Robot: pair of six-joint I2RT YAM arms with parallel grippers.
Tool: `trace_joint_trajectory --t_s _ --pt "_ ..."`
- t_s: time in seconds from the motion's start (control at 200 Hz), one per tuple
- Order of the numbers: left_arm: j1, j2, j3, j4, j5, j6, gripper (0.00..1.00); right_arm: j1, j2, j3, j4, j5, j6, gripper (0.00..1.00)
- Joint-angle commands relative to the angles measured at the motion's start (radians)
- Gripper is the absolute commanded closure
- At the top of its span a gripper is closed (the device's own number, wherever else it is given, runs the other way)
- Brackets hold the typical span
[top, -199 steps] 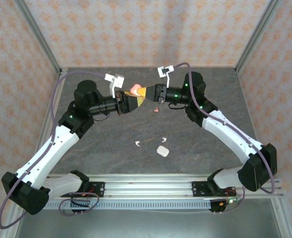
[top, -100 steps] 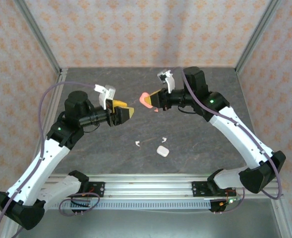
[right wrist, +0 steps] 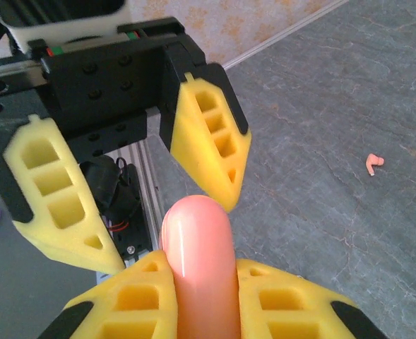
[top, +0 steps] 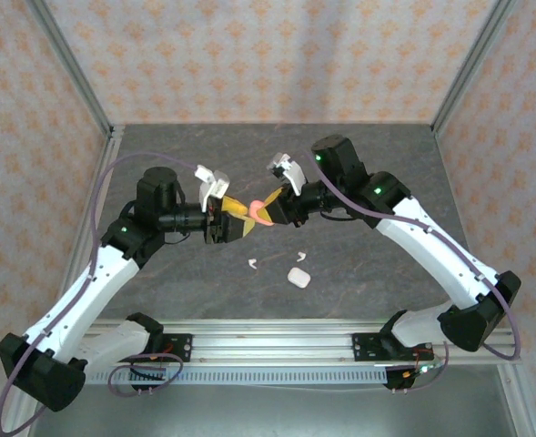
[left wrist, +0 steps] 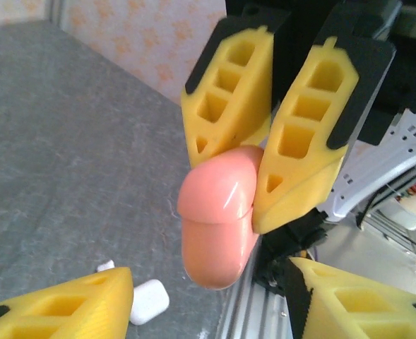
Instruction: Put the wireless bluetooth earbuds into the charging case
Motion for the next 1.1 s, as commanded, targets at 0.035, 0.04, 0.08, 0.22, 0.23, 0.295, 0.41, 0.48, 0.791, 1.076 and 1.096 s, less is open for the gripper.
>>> trace_joint_trajectory --t_s 0.035,0.04,0.08,0.22,0.23,0.295,0.41,0.48,0.791,1.076,1.096 --pt "0.007 -0.004 0.026 -0.001 0.093 0.019 0.45 0.005 0.003 0.016 0.018 -0.027 -0.015 0.95" --pt "0.007 -0.003 0.026 0.0 0.093 0.018 0.45 0.004 0.004 0.015 0.018 -0.027 -0.015 0.95" --pt "0.007 0.001 0.029 -0.001 0.097 0.019 0.49 0.004 0.006 0.018 0.018 -0.032 -0.01 0.95" --pt "0.008 0.032 0.047 -0.004 0.119 0.016 0.62 0.005 0.016 0.02 0.021 -0.045 -0.001 0.95" --pt "0.006 0.034 0.049 -0.004 0.12 0.016 0.62 0.006 0.018 0.02 0.021 -0.046 -0.001 0.95" --pt "0.007 0.046 0.056 0.001 0.122 0.009 0.63 0.006 0.02 0.023 0.024 -0.05 0.002 0.95" --pt "0.007 0.052 0.056 0.029 0.116 -0.009 0.63 0.008 0.023 0.02 0.034 -0.053 0.011 0.95" --pt "0.007 0.053 0.057 0.04 0.114 -0.018 0.64 0.007 0.019 0.015 0.043 -0.055 0.014 0.95" --pt "0.004 0.015 0.037 -0.038 0.024 0.059 1.0 0.005 0.029 0.036 0.032 -0.018 0.063 0.81" --pt "0.004 -0.164 -0.129 0.118 -0.037 0.058 1.0 -0.025 0.052 0.032 0.03 -0.003 0.091 0.57" --pt "0.004 -0.175 -0.134 0.11 -0.04 0.063 1.0 -0.025 0.056 0.033 0.032 -0.005 0.097 0.57"
